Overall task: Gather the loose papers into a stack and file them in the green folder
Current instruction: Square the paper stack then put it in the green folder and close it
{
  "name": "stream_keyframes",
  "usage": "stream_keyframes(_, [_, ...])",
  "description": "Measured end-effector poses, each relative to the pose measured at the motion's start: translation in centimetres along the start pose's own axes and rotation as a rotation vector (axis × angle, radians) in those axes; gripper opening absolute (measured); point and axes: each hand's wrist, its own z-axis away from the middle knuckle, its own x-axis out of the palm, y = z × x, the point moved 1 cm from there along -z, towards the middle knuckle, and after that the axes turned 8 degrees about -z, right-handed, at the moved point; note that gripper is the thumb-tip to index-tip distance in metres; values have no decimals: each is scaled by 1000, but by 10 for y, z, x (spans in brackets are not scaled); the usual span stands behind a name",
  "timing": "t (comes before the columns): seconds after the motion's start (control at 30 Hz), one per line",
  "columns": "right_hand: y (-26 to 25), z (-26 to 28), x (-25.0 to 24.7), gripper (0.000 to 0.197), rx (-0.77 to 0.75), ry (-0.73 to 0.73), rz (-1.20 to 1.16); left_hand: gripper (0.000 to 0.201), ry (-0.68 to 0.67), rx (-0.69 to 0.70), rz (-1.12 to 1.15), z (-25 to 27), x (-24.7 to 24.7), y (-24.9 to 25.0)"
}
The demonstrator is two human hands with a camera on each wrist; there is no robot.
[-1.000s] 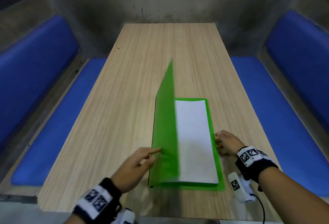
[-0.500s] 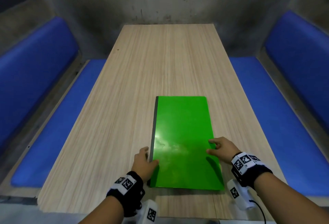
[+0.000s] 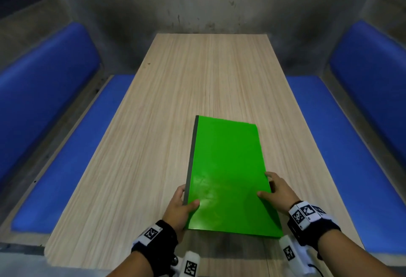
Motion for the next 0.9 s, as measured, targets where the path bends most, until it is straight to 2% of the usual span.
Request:
stream_keyframes(0.17, [-17,-7,24,57,155,-69,-369,46,17,79,75,-8,-31,13])
stream_keyframes(0.23, [-36,-19,37,56,128,-72,-428,48,38,92,93,-17,-54,23])
stream_keyframes(0.37, [-84,-44,71,56,-1,-85,-446,38,107,122,-1,-46,-106,46])
stream_keyframes(0.5, [-121,-82,104,52,-63,-53,-404,38,160,140,-114,-82,-149,74])
stream_keyframes(0.63, [-131,-119,135,61,-78,19,-331,36,218,134,-239,-113,-175,90])
stream_keyframes(0.73, [-139,-128,144,49,-91,41,-199,34,240,88,-286,-130,-188,88])
stream_keyframes(0.9, [-142,-140,153,47,-125,84,41,38,386,28,-651,-147,-201,85])
